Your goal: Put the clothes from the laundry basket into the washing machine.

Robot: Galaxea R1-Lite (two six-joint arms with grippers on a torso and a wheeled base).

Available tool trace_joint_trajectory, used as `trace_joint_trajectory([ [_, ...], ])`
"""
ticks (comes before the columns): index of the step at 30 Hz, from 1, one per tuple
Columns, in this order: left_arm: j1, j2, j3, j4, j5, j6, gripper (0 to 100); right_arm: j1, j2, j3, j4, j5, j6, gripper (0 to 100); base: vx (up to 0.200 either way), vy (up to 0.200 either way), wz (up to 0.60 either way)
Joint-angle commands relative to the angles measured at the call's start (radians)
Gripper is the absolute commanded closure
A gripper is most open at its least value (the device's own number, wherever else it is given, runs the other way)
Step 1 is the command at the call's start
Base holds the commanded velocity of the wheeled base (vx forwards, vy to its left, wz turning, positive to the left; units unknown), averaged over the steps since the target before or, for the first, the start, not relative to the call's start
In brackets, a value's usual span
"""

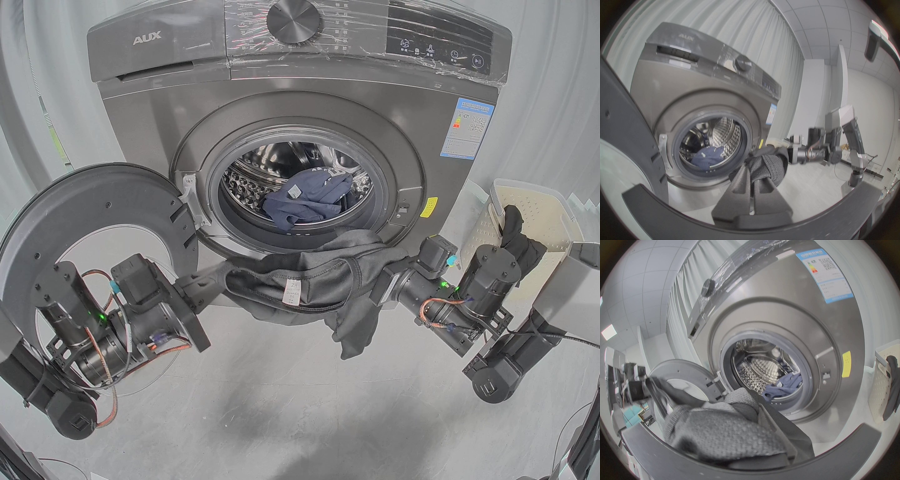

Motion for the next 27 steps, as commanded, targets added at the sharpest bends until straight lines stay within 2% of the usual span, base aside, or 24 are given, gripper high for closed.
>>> trace_joint_trajectory([
  [1,-0.018,0.104,0.021,-0.001,0.004,0.028,100,0.005,-0.028,-0.031,-0.001,-0.001,0.008,100,0.000,0.000,0.00],
  [13,-0.020,0.178,0.029,-0.003,0.004,0.032,100,0.019,-0.053,-0.052,-0.001,-0.003,0.010,100,0.000,0.000,0.00],
  [14,-0.018,0.178,0.029,-0.003,0.002,0.032,0,0.019,-0.051,-0.052,-0.001,-0.003,0.010,100,0.000,0.000,0.00],
  [19,-0.018,0.172,0.024,-0.001,0.010,0.019,0,0.000,-0.053,-0.055,-0.001,-0.004,0.013,100,0.000,0.000,0.00],
  [21,-0.021,0.172,0.047,-0.001,-0.001,0.029,0,-0.021,-0.053,-0.063,0.001,-0.003,0.025,100,0.000,0.000,0.00],
  [27,-0.059,0.170,0.109,-0.003,-0.027,0.035,0,-0.066,-0.053,-0.097,0.001,-0.007,0.036,100,0.000,0.000,0.00],
])
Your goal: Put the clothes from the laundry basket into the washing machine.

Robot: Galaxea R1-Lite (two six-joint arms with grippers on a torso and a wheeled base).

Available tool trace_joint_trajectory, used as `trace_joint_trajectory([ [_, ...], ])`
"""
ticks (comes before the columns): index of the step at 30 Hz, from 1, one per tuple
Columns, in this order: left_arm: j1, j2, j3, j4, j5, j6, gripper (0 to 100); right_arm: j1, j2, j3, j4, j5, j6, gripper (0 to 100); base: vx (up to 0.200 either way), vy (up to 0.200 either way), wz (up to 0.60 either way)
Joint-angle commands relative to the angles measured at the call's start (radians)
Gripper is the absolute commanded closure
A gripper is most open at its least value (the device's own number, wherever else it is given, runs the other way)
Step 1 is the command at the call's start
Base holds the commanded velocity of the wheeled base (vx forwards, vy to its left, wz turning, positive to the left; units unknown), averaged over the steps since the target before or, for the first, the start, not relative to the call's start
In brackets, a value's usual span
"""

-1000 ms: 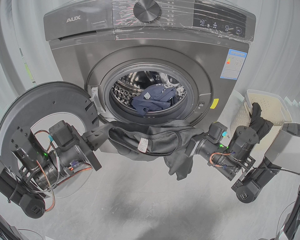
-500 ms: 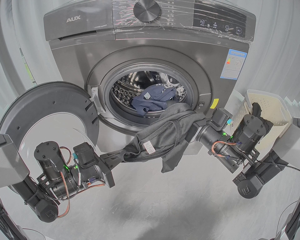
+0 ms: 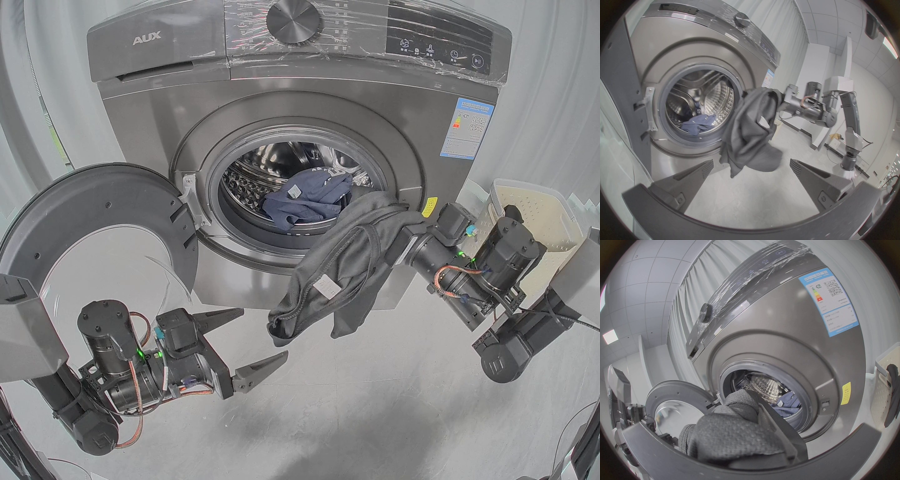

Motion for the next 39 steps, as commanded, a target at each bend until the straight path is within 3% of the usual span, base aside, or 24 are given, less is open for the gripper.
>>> trace_joint_trajectory([
  [1,-0.017,0.004,0.033,-0.001,-0.006,0.016,0,-0.034,-0.002,-0.024,0.000,-0.001,0.008,100,0.000,0.000,0.00],
  [4,-0.015,0.009,0.051,-0.001,-0.009,0.047,0,-0.052,0.001,-0.035,0.000,-0.003,0.011,100,0.000,0.000,0.00],
  [8,-0.023,0.007,0.085,-0.001,-0.055,0.056,0,-0.058,0.001,-0.043,0.002,-0.009,0.016,100,0.000,0.000,0.00],
  [12,-0.021,0.010,0.075,-0.001,-0.060,0.058,0,-0.045,0.004,-0.032,0.002,-0.007,0.018,100,0.000,0.000,0.00],
  [29,-0.015,0.004,-0.001,-0.002,-0.053,0.055,0,0.215,0.095,-0.041,0.002,-0.001,-0.051,100,0.000,0.000,0.00],
  [39,-0.018,0.014,-0.019,-0.002,-0.058,0.055,0,0.258,0.124,-0.109,0.003,-0.001,-0.048,100,0.000,0.000,0.00],
])
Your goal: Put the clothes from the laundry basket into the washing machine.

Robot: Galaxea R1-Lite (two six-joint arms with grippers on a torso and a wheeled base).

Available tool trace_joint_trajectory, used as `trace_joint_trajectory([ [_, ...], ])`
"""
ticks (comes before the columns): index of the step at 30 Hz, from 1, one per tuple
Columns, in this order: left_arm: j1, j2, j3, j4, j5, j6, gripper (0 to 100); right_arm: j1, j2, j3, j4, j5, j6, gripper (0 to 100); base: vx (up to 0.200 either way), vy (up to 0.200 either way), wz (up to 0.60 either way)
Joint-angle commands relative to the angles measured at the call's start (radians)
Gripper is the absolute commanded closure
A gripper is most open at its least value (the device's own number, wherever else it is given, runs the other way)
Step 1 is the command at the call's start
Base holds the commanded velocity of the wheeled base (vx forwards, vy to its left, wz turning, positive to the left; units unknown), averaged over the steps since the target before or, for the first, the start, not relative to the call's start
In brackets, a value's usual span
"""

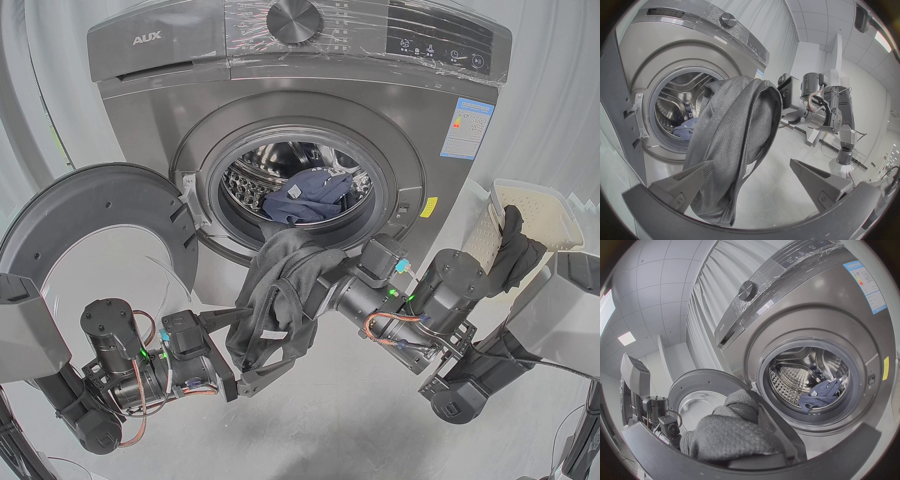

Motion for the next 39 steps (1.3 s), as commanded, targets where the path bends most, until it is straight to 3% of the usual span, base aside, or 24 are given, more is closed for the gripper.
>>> trace_joint_trajectory([
  [1,0.000,0.011,-0.006,-0.001,-0.003,0.000,0,0.018,0.028,-0.028,-0.002,0.001,0.003,100,0.000,0.000,0.00],
  [19,0.011,0.129,-0.112,-0.001,0.009,-0.002,0,0.093,0.044,-0.013,-0.005,-0.013,0.019,100,0.000,0.000,0.00],
  [23,0.010,0.184,-0.182,-0.001,0.055,-0.002,0,0.104,0.043,-0.016,-0.005,-0.013,0.029,100,0.000,0.000,0.00],
  [39,0.017,0.267,-0.304,-0.001,0.143,-0.020,0,0.118,0.021,-0.011,-0.005,-0.047,0.048,100,0.000,0.000,0.00],
])
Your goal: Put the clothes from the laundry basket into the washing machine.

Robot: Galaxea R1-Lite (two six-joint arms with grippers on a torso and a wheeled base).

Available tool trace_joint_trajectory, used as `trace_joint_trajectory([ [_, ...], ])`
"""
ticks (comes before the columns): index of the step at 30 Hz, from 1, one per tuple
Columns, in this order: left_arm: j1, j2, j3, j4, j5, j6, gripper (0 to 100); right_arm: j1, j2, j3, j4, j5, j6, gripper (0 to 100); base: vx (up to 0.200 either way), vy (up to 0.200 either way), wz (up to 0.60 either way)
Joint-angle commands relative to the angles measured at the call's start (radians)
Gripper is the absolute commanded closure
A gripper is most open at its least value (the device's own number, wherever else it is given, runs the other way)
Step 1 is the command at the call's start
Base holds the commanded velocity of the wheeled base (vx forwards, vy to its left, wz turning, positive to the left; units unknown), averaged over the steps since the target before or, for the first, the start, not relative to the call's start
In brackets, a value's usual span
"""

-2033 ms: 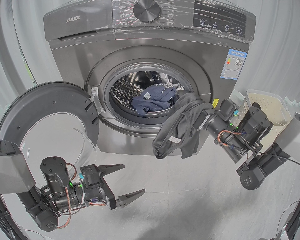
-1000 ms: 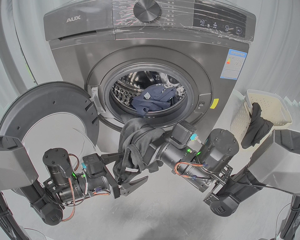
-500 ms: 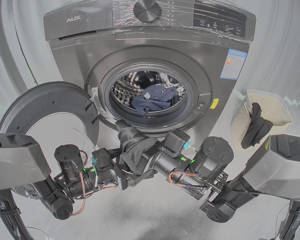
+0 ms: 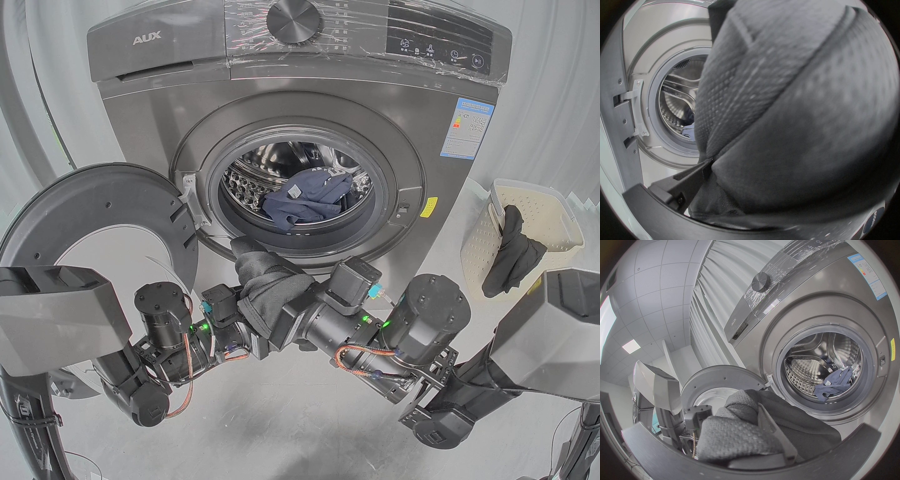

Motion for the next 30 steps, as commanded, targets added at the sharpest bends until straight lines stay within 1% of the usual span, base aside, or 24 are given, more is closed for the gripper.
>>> trace_joint_trajectory([
  [1,0.014,0.031,-0.023,-0.003,0.013,-0.004,0,0.005,-0.006,0.000,0.000,-0.002,0.002,100,0.000,0.000,0.00],
  [2,0.015,0.030,-0.021,-0.003,0.013,-0.004,100,0.005,-0.006,0.000,0.000,-0.002,0.002,100,0.000,0.000,0.00],
  [7,0.017,0.019,-0.013,-0.004,0.015,-0.008,100,-0.008,-0.009,0.002,0.000,-0.008,0.005,100,0.000,0.000,0.00],
  [13,0.051,-0.062,0.027,-0.006,0.015,-0.030,100,-0.057,-0.041,0.062,0.001,-0.007,0.012,100,0.000,0.000,0.00],
  [14,0.066,-0.104,0.048,-0.004,0.015,-0.039,100,-0.075,-0.047,0.077,0.001,-0.007,0.012,100,0.000,0.000,0.00],
  [17,0.084,-0.161,0.063,-0.003,0.013,-0.050,100,-0.104,-0.049,0.103,0.003,-0.007,0.012,100,0.000,0.000,0.00],
  [18,0.084,-0.161,0.063,-0.003,0.013,-0.050,100,-0.104,-0.049,0.103,0.003,-0.007,0.012,100,0.000,0.000,0.00],
  [20,0.088,-0.202,0.069,-0.003,0.016,-0.054,100,-0.106,-0.040,0.138,0.003,-0.007,0.014,100,0.000,0.000,0.00],
  [27,0.084,-0.259,0.069,-0.001,0.015,-0.063,100,-0.123,0.020,0.143,0.003,-0.008,0.017,100,0.000,0.000,0.00],
  [30,0.075,-0.274,0.066,-0.001,0.015,-0.073,100,-0.123,0.049,0.143,0.003,-0.008,0.015,100,0.000,0.000,0.00],
])
